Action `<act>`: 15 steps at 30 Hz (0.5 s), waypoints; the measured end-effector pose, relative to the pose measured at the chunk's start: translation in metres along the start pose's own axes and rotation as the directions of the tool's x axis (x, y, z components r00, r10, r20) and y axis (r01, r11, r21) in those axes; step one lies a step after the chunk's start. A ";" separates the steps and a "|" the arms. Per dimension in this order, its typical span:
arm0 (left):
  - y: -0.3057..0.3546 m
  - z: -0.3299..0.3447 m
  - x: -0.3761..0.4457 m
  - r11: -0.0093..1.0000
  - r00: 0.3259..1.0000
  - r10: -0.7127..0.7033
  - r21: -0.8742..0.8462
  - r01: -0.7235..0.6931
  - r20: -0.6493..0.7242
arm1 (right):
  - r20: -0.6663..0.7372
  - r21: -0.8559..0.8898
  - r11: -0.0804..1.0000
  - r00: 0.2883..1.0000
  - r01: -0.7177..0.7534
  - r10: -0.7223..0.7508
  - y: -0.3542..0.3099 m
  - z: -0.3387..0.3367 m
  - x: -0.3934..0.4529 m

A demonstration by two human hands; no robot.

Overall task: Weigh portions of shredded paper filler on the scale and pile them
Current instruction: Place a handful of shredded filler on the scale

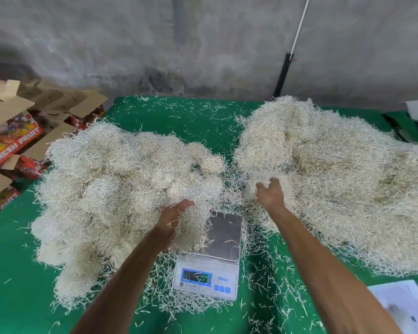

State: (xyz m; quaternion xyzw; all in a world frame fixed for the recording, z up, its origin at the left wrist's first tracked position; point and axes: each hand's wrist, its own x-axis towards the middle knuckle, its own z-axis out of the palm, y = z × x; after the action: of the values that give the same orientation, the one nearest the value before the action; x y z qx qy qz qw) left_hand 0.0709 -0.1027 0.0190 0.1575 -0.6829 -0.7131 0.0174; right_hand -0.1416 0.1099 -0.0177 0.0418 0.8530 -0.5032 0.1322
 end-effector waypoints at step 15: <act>-0.004 -0.010 0.008 0.992 0.994 0.074 -0.107 -0.065 0.079 | 0.400 0.137 0.953 0.865 0.270 -0.303 0.012 0.069 -0.080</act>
State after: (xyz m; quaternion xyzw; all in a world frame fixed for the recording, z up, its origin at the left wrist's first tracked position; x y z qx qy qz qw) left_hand 0.0666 -0.1142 0.0137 0.1031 -0.6498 -0.7527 0.0222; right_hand -0.0498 0.0608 -0.0377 -0.1883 0.7818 -0.5468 0.2329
